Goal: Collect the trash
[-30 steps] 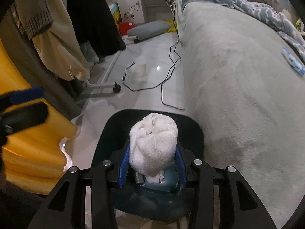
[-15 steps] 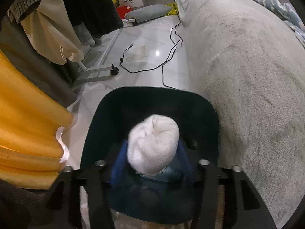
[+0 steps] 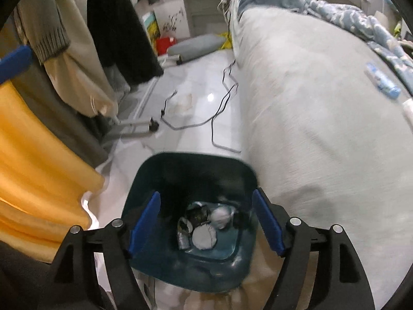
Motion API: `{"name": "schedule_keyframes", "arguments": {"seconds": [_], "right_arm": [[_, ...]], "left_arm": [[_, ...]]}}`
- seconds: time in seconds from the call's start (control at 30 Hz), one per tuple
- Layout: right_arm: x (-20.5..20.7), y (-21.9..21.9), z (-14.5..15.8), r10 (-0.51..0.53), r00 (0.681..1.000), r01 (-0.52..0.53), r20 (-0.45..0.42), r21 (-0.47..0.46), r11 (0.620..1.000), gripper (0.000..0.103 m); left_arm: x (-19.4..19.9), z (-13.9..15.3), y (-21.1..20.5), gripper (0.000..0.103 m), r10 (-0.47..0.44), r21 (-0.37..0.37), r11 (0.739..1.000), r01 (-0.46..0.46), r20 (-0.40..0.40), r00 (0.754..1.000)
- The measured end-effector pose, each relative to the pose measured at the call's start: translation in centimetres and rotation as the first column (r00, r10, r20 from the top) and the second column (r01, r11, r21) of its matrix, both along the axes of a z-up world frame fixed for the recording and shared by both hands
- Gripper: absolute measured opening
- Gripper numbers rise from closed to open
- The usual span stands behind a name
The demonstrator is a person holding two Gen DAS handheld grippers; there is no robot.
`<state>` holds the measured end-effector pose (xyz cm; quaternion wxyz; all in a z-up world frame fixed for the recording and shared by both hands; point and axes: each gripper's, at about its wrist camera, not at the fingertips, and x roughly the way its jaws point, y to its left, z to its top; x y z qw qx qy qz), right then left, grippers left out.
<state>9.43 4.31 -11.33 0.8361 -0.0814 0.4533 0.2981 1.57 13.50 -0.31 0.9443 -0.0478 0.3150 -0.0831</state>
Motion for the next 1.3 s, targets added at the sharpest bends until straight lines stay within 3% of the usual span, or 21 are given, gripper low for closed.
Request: {"name": "schedule_keyframes", "arguments": {"seconds": [0.3,0.6,1.03,1.3], "right_arm": [[0.2,-6.2,3.7,-0.068,0.995,0.067,0.072,0.017,0.998,0.08],[0.9,-12.6,5.4,-0.138,0.983,0.138,0.12,0.014,0.99,0.08],[4.5,-21.9,7.8,-0.25,0.951,0.247,0.181,0.041,0.968,0.081],[8.5,-27.6,7.6,-0.323,0.931,0.318,0.17,0.054,0.946,0.082]], "left_arm": [[0.7,0.7,-3.9,0.07,-0.021,0.012,1.0,0.021,0.013,1.0],[2.6,0.9,-9.1,0.074,-0.069,0.03,0.997,0.068,0.02,0.997],[7.5,-0.2,-15.1,0.079,-0.105,0.054,0.993,0.105,-0.006,0.994],[11.3,-0.8,-17.5,0.085,-0.105,0.048,0.993,0.106,-0.026,0.994]]}}
